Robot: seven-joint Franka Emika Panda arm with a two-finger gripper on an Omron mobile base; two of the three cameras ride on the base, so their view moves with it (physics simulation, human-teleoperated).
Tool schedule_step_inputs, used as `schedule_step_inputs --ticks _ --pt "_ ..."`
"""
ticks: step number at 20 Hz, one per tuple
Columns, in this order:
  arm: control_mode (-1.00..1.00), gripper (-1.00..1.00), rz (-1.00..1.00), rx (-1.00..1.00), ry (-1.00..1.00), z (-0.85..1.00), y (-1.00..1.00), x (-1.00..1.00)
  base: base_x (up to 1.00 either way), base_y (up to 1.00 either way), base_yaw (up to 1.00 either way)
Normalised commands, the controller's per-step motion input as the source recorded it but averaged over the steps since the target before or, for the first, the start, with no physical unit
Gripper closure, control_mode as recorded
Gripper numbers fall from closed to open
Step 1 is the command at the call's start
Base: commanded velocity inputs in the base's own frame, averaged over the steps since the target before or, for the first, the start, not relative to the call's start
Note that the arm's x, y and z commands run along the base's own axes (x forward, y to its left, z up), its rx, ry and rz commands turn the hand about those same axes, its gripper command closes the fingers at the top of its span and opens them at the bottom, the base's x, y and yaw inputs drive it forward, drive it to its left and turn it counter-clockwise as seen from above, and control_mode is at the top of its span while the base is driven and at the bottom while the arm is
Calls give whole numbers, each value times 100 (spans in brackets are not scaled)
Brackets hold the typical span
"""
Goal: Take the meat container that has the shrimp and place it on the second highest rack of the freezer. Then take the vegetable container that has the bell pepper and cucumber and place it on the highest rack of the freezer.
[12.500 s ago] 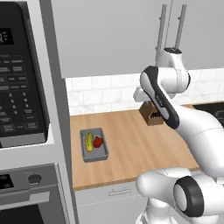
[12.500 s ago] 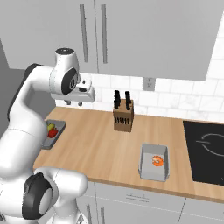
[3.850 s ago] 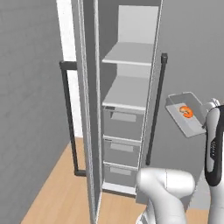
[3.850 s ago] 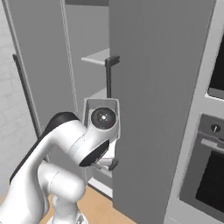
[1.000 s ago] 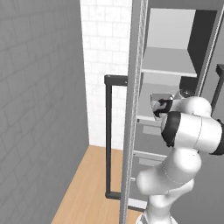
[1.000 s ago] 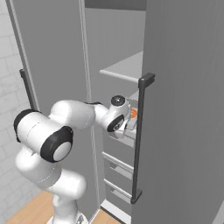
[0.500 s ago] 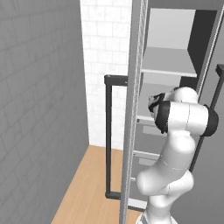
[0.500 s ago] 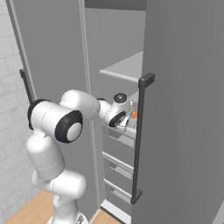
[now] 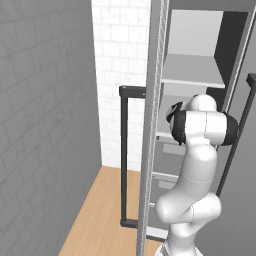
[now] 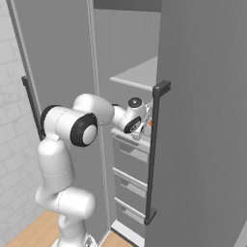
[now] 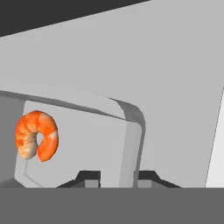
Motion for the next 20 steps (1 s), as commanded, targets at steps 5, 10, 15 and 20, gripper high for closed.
schedule_step_inputs --ticks 5,10,15,20 --pt "-100 -100 0 0 -18 -30 22 -22 0 0 0" --pt "-100 -100 0 0 -18 19 28 -50 0 0 0" --pt "-100 -100 0 -1 -27 95 7 -38 0 0 0" --pt "-100 -100 0 0 -11 72 7 -60 0 0 0"
